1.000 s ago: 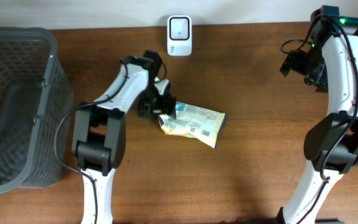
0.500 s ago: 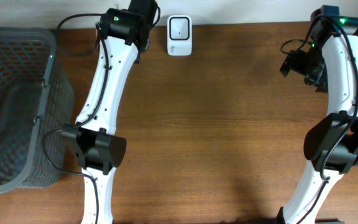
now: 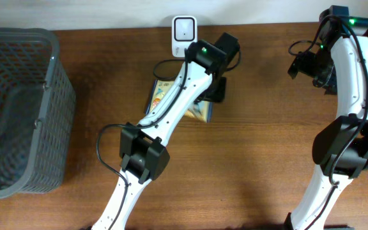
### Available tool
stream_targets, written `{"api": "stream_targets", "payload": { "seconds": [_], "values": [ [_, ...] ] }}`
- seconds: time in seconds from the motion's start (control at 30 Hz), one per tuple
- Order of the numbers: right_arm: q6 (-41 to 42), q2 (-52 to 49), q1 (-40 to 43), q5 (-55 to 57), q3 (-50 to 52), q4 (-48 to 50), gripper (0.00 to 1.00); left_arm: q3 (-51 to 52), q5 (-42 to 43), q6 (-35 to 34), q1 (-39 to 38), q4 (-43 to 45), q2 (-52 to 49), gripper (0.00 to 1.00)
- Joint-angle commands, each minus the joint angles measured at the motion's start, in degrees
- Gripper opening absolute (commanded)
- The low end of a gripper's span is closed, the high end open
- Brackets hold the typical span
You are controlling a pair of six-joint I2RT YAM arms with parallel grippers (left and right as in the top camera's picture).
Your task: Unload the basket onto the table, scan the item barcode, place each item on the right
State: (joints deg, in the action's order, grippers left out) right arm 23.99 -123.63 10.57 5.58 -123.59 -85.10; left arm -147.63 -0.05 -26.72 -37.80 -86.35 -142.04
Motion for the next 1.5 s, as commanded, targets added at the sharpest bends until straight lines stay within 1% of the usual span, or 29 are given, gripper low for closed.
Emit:
{"api": "stream_targets", "payload": {
  "seconds": [0.0,0.03,0.07,0.1,0.13,0.17,0.23,0.3,0.37,0.5,0.57,0.6,0.63,0.7,0.73,0.8,0.83,0.9,0.93,1.0,1.1,1.2,1.23,1.27,1.3,1.33,1.37,1.4,1.47],
  "values": [
    [0.24,0.59,0.0,0.9,-0.79,0.02,0.99,-3.61,10.38,2.91,1.31,0.2,-0.33,0.98],
    [0.24,0.59,0.0,0.9,-0.79,0.02,0.99,-5.35,10.34,3.43,2.19,-0.39,-0.33,0.96],
    [0.24,0.59,0.0,0.9,-0.79,0.02,0.99,-8.22,9.6,5.57,4.35,-1.6,-0.33,0.84],
    [0.24,0.59,0.0,0.9,-0.79,0.02,0.99,-9.62,1.25,5.79,7.67,-3.78,-0.33,0.38],
    [0.24,0.59,0.0,0.9,-0.79,0.02,0.99,-9.16,-6.78,5.77,11.06,-5.88,-0.83,0.16],
    [0.24,0.59,0.0,0.9,-0.79,0.02,0.99,-8.11,-6.99,5.77,13.53,-6.34,-1.73,0.02],
    [0.26,0.59,0.0,0.9,-0.79,0.02,0.99,-3.76,0.31,5.79,16.15,-4.74,-4.44,0.0],
    [0.24,0.59,0.0,0.9,-0.79,0.02,0.99,-0.44,5.38,5.77,15.58,-4.57,-8.61,0.0],
    [0.24,0.59,0.0,0.9,-0.79,0.02,0.99,2.03,6.58,5.77,13.79,-3.23,-12.57,0.0],
    [0.26,0.59,0.0,0.9,-0.79,0.02,0.99,1.46,11.08,5.77,10.38,-0.66,-13.2,0.0],
    [0.24,0.59,0.0,0.9,-0.79,0.02,0.99,-4.09,10.38,5.75,11.17,-2.58,-13.2,0.0],
    [0.24,0.59,0.0,0.9,-0.79,0.02,0.99,-8.76,8.94,5.77,13.07,-5.07,-13.2,0.02],
    [0.24,0.59,0.0,0.9,-0.79,0.02,0.99,-12.02,7.89,5.79,15.15,-7.1,-13.2,0.32],
    [0.24,0.59,0.0,0.9,-0.79,0.02,0.99,-13.55,7.74,5.79,20.57,-9.4,-13.44,0.79],
    [0.24,0.59,0.0,0.9,-0.79,0.02,0.99,-13.53,7.74,5.81,21.92,-10.36,-13.79,0.86],
    [0.24,0.59,0.0,0.9,-0.79,0.02,0.99,-11.23,11.8,10.29,23.65,-10.4,-14.6,0.89],
    [0.24,0.59,0.0,0.9,-0.79,0.02,0.99,-9.84,12.09,10.58,23.67,-10.4,-14.6,0.93],
    [0.24,0.59,0.0,0.9,-0.79,0.02,0.99,-9.27,12.13,11.19,23.87,-10.4,-14.08,0.94],
    [0.24,0.59,0.0,0.9,-0.79,0.02,0.99,-9.27,11.37,11.19,24.48,-10.4,-12.39,0.99],
    [0.26,0.59,0.0,0.9,-0.79,0.04,0.99,-9.27,2.99,5.79,26.58,-10.38,-9.35,0.99],
    [0.5,0.59,0.0,-0.11,-0.79,0.79,0.99,-8.94,-0.31,4.92,29.42,-9.99,-9.27,0.99],
    [0.46,0.59,0.0,-11.19,-0.83,2.69,0.99,-8.94,-0.39,4.9,29.83,-9.97,-9.27,0.99],
    [-0.81,0.59,0.0,-18.25,-0.81,3.41,0.99,-8.94,-0.39,4.9,29.83,-9.97,-9.27,0.99],
    [-21.62,0.44,-2.21,-35.63,0.09,7.72,0.99,-8.94,-0.39,4.9,29.83,-9.97,-9.27,0.99],
    [-31.21,0.39,-4.61,-39.28,0.39,8.24,0.99,-8.94,-0.39,4.9,29.83,-9.97,-9.27,0.99],
    [-40.22,0.22,-9.07,-38.05,0.92,8.17,0.99,-8.94,-0.39,4.9,29.83,-9.97,-9.27,0.99],
    [-44.22,0.09,-11.65,-36.09,1.4,8.24,0.99,-8.94,-0.39,4.9,29.83,-9.97,-9.27,0.99],
    [-52.06,-0.59,-18.03,-27.43,3.37,9.73,0.99,-8.94,-0.39,4.9,29.83,-9.97,-9.27,0.99],
    [-57.11,-1.51,-26.05,-16.26,9.49,14.51,0.98,-8.94,-0.39,4.9,29.83,-9.97,-9.27,0.99]
  ]
}}
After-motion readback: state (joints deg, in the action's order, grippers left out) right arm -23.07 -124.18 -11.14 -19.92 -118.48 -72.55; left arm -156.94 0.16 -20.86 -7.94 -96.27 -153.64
